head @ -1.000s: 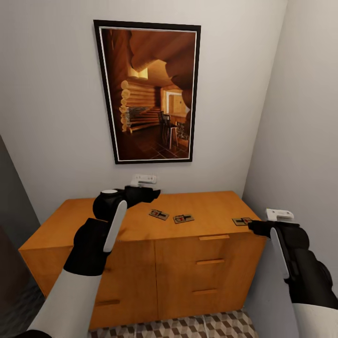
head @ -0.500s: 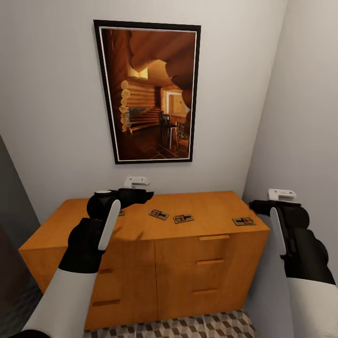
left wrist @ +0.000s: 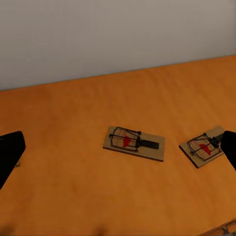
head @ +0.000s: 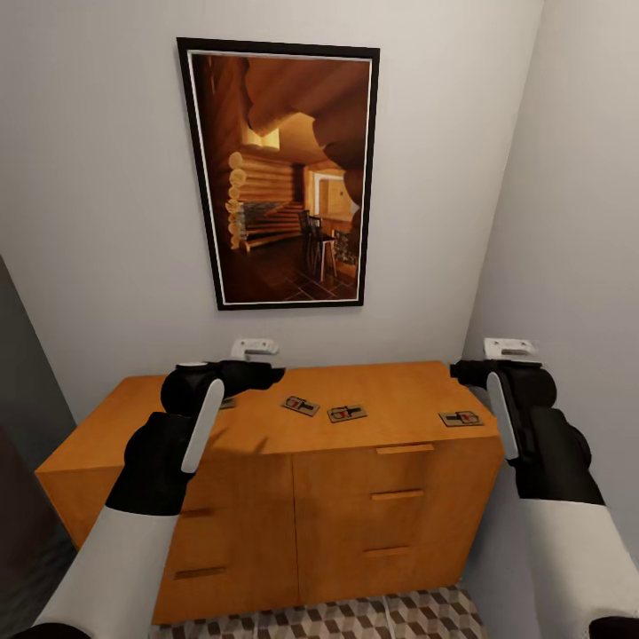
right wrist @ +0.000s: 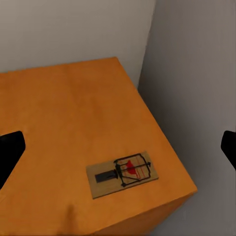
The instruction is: Take the four mousetraps from the cabinet in the bathroom and place them on the bathroom floor. Make sure all four end up on the same floor surface, and ensure that at least two of them are either under or directly next to the same bathroom sink.
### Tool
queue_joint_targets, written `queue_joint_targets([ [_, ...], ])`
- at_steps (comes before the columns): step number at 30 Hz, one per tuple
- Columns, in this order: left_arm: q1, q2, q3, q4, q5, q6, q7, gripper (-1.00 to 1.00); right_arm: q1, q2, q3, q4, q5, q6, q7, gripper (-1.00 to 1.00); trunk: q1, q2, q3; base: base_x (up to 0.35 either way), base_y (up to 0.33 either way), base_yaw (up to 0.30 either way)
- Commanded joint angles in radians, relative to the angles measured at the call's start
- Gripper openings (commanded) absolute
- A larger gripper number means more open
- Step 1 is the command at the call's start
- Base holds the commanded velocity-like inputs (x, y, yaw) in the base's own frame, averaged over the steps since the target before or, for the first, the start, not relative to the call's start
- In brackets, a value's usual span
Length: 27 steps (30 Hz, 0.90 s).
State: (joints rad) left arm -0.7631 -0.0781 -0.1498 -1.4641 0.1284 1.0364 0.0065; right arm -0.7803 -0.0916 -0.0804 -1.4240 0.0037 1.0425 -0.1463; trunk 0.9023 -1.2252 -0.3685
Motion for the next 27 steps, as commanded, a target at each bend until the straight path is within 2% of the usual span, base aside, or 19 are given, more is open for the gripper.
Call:
queue_joint_targets([
  [1,-0.001,0.003,0.000,0.000,0.004,0.005,0.000,1.00,-0.006,0.006,0.013,0.011,0.002,0.005,-0.002,1.00,0.000,-0.001,-0.001,0.000,0.000,0.000],
  [6,-0.001,0.014,-0.001,0.001,0.007,0.006,-0.001,1.00,-0.028,0.036,0.049,0.075,0.004,0.005,-0.004,1.00,0.000,-0.001,-0.001,0.000,0.000,0.000],
  [11,-0.001,0.018,-0.001,0.003,0.007,0.006,-0.001,1.00,-0.035,0.050,0.059,0.109,0.005,0.005,-0.003,1.00,0.000,-0.001,-0.001,0.000,0.000,0.000],
  [18,-0.001,0.020,-0.001,0.004,0.006,0.006,0.000,1.00,-0.039,0.059,0.068,0.126,0.005,0.005,0.001,1.00,0.000,-0.001,-0.001,0.042,0.000,0.000],
  [27,-0.001,0.025,0.002,0.005,0.005,0.006,0.000,1.00,-0.040,0.062,0.071,0.133,-0.001,0.005,0.007,1.00,0.000,-0.001,-0.001,0.169,0.000,0.000],
])
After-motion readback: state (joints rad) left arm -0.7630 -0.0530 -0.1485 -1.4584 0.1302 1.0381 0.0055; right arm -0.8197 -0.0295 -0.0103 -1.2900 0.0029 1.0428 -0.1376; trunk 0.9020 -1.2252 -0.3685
